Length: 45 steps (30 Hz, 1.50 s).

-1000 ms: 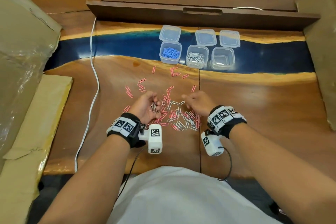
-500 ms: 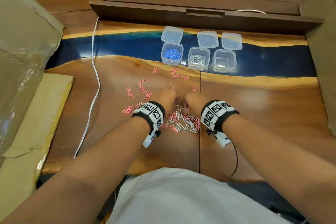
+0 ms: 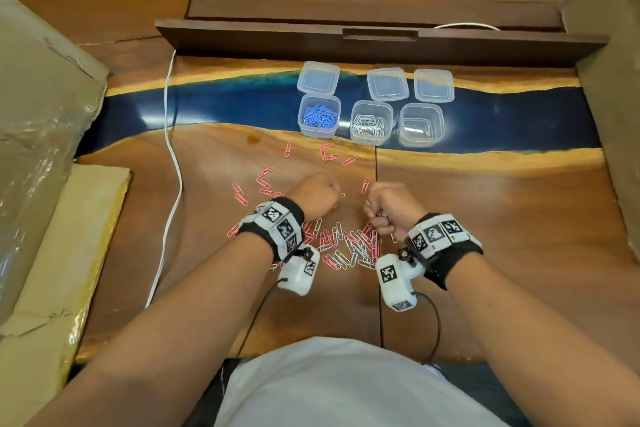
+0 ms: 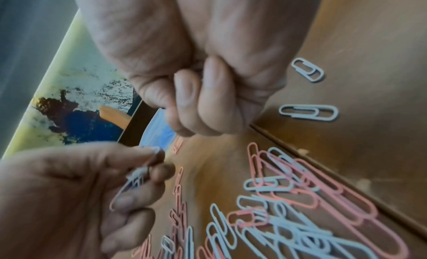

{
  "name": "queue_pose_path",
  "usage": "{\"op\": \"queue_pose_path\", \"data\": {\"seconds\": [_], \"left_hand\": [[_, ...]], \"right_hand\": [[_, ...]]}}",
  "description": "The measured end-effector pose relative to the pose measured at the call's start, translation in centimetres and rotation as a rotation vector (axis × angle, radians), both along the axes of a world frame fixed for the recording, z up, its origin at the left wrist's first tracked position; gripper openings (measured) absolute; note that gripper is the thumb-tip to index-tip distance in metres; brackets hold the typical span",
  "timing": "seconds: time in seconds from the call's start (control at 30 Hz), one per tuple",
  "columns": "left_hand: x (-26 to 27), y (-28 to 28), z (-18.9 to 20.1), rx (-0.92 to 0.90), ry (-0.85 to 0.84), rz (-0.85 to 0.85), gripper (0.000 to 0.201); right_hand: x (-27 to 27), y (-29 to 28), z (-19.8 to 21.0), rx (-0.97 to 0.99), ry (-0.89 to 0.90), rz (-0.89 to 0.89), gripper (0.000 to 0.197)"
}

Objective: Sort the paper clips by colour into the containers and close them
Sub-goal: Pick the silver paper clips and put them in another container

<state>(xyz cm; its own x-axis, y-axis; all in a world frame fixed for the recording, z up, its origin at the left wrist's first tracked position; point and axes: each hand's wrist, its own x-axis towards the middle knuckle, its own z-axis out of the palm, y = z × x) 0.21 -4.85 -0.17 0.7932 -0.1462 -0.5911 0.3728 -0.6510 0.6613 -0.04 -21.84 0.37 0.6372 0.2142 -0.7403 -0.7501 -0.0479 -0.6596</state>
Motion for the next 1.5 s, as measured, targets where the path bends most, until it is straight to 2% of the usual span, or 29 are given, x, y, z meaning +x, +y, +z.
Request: {"op": "queue_pose_path", "data": {"seconds": [0.13, 0.23, 0.37, 0.43, 0.53, 0.6, 0.7, 0.77, 0.83, 0.9, 0.93, 1.0, 1.07, 1.17, 1.3, 1.43, 1.5], "left_hand": [[1.7, -0.7, 1.6, -0.527, 0.223, 0.423, 0.015], [3.6, -1.1, 2.9, -0.724, 0.293, 0.518, 0.019], [7.5, -2.7, 5.4, -0.758, 0.289, 0.708, 0.015], [9.5, -3.2, 6.2, -0.777, 0.312, 0.786, 0.014], [11.1, -3.5, 6.7, -0.747, 0.349, 0.800, 0.027], [11.3, -3.7, 6.8, -0.742, 0.353, 0.782, 0.031], [11.2, -3.5, 6.5, -0.741, 0.365, 0.740, 0.049], [10.7, -3.3, 6.6, -0.770, 0.359, 0.747, 0.053], [10.1, -2.8, 6.8, -0.788, 0.305, 0.756, 0.049], [8.8, -1.7, 7.0, -0.720, 0.181, 0.703, 0.037], [7.8, -0.9, 7.1, -0.623, 0.092, 0.649, 0.029], [5.7, 1.7, 6.2, -0.301, -0.101, 0.479, 0.012], [3.3, 4.6, 4.4, -0.009, -0.216, 0.283, 0.019], [-0.3, 7.6, 1.2, 0.205, -0.182, 0.088, 0.027], [-3.5, 8.6, -0.6, 0.275, -0.196, -0.050, 0.009], [-4.5, 7.6, -1.3, 0.311, -0.381, -0.252, 0.021], [-4.2, 7.2, -1.9, 0.341, -0.433, -0.348, 0.021]], "right_hand": [[1.5, 0.3, 1.0, 0.010, -0.108, -0.054, 0.030], [4.0, 0.4, 1.7, 0.034, -0.105, -0.142, 0.033], [7.6, 0.3, 3.2, 0.181, -0.024, -0.323, 0.014], [9.2, 0.2, 3.8, 0.246, 0.000, -0.397, 0.013], [10.9, -0.1, 3.9, 0.254, 0.039, -0.439, 0.027], [11.4, -0.3, 3.7, 0.274, 0.054, -0.461, 0.047], [11.4, -0.4, 3.8, 0.236, 0.072, -0.456, 0.071], [11.0, -0.3, 4.3, 0.230, 0.057, -0.445, 0.075], [10.5, -0.2, 4.9, 0.226, 0.024, -0.438, 0.070], [9.6, -0.2, 5.6, 0.184, -0.042, -0.408, 0.053], [8.9, -0.2, 5.9, 0.139, -0.087, -0.366, 0.043], [6.9, 0.0, 6.3, -0.008, -0.182, -0.204, 0.025], [4.3, 0.5, 5.6, -0.225, -0.267, 0.028, 0.013], [0.2, 2.2, 2.9, -0.503, -0.322, 0.345, 0.009], [-3.3, 5.1, -0.5, -0.714, -0.393, 0.546, 0.010], [-4.8, 6.2, -1.7, -0.897, -0.400, 0.492, 0.022], [-5.2, 6.2, -1.6, -0.931, -0.367, 0.438, 0.013]]}}
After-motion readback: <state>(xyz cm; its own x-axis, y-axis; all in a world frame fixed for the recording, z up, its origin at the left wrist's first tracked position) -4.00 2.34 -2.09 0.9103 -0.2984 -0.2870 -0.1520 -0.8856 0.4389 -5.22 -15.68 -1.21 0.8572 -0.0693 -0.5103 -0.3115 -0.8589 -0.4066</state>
